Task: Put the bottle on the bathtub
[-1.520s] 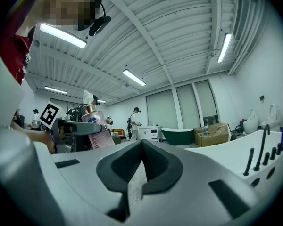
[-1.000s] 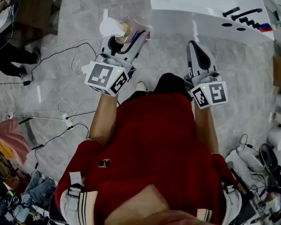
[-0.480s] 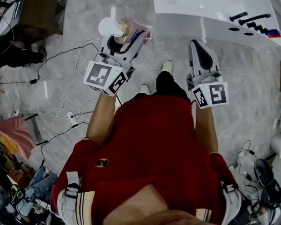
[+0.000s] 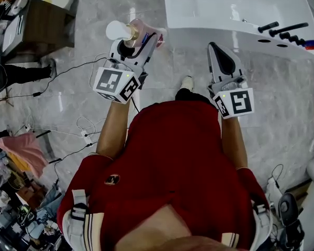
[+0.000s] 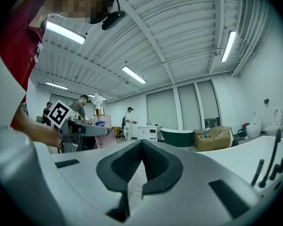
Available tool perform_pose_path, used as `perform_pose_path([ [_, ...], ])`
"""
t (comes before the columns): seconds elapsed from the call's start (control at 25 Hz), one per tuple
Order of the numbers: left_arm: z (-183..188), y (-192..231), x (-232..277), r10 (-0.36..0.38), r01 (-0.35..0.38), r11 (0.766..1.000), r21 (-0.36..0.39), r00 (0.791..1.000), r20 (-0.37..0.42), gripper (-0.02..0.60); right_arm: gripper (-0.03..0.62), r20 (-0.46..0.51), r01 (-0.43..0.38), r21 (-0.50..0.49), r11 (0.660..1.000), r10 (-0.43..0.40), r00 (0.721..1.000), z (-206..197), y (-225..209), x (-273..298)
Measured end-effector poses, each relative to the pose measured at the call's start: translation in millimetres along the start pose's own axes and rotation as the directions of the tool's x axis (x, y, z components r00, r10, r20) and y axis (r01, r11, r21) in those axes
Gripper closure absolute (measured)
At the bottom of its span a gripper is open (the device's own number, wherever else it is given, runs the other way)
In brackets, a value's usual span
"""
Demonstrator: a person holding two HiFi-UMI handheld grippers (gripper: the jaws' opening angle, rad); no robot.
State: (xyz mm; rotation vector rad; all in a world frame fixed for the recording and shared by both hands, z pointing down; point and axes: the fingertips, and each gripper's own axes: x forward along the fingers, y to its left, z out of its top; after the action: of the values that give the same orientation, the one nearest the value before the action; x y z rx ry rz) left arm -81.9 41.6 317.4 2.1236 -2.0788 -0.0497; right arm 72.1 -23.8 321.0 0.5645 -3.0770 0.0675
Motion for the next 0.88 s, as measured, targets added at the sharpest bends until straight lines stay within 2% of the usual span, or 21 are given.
perform_pose_path([
  [0.2,-7.5,8.2,47.2,0.029,-0.028,1.000,0.006,0.999,-0.030,0.357,0.595,0.000,-0.008,0.007,1.000,0.008,1.000,-0.8,-44.2,14.5],
  [0.44,-20.7,25.6,86.2,0.048,-0.048,0.999,0.007,0.997,-0.059,0.357,0.595,-0.022,0.003,0.025,1.000,-0.003,1.000,-11.1,-73.5,28.0],
  [0.64,-36.5,42.6,117.8,0.030,-0.030,1.000,0.000,0.996,-0.083,0.357,0.595,-0.047,0.058,0.027,0.998,-0.056,0.997,-13.4,-87.8,33.2],
  [0.88,-63.6,66.8,144.9,-0.015,0.017,1.000,0.010,0.993,-0.117,0.357,0.595,-0.087,0.173,0.018,0.985,-0.171,0.982,-19.8,-95.2,40.5],
])
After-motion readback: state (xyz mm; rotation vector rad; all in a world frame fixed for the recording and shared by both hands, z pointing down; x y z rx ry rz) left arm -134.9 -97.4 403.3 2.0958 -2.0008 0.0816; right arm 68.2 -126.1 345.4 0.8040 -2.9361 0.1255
